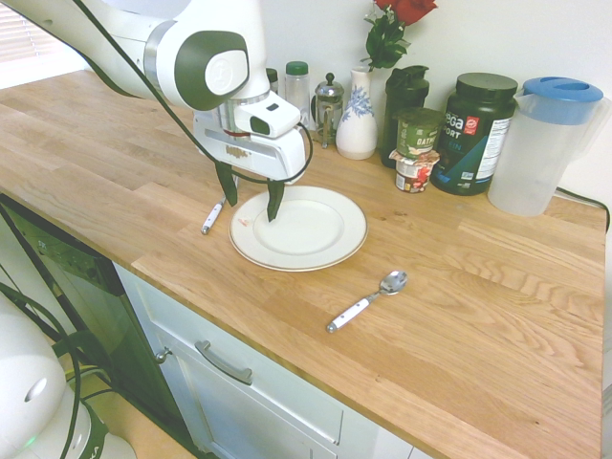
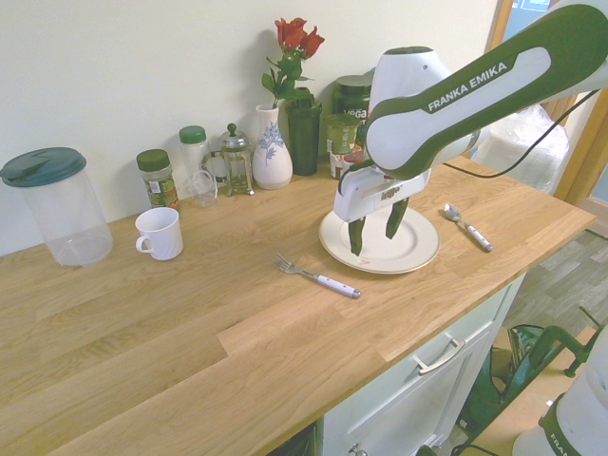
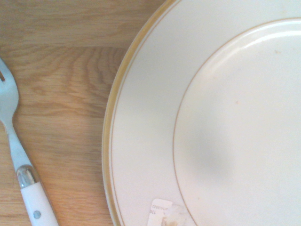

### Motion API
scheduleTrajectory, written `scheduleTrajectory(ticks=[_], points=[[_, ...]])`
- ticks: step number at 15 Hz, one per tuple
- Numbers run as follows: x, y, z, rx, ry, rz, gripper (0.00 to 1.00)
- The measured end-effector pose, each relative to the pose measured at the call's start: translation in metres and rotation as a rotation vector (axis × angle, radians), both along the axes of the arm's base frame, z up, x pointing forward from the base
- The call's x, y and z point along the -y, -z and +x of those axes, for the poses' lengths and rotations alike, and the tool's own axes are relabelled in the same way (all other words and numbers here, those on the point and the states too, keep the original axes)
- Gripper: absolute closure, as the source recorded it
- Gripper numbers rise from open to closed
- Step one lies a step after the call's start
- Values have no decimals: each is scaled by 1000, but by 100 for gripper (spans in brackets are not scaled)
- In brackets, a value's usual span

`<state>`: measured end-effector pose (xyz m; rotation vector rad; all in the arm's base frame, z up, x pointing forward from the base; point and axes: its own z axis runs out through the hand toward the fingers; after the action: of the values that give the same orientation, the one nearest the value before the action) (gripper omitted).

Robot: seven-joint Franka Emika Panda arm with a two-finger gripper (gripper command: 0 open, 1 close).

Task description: Put the fork into the plate

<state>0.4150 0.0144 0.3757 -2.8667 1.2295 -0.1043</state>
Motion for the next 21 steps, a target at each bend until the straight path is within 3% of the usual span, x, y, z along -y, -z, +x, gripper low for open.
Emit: scheduleTrajectory(ticks=[5, 9, 14, 15, 21], points=[[-8, 0, 0, 7, 6, 25, 0], [-47, -5, 3, 34, -46, 57, 0], [-93, 17, 9, 14, -111, 96, 0], [-102, 18, 10, 12, -129, 98, 100], [-108, 23, 13, -10, -201, 40, 100]])
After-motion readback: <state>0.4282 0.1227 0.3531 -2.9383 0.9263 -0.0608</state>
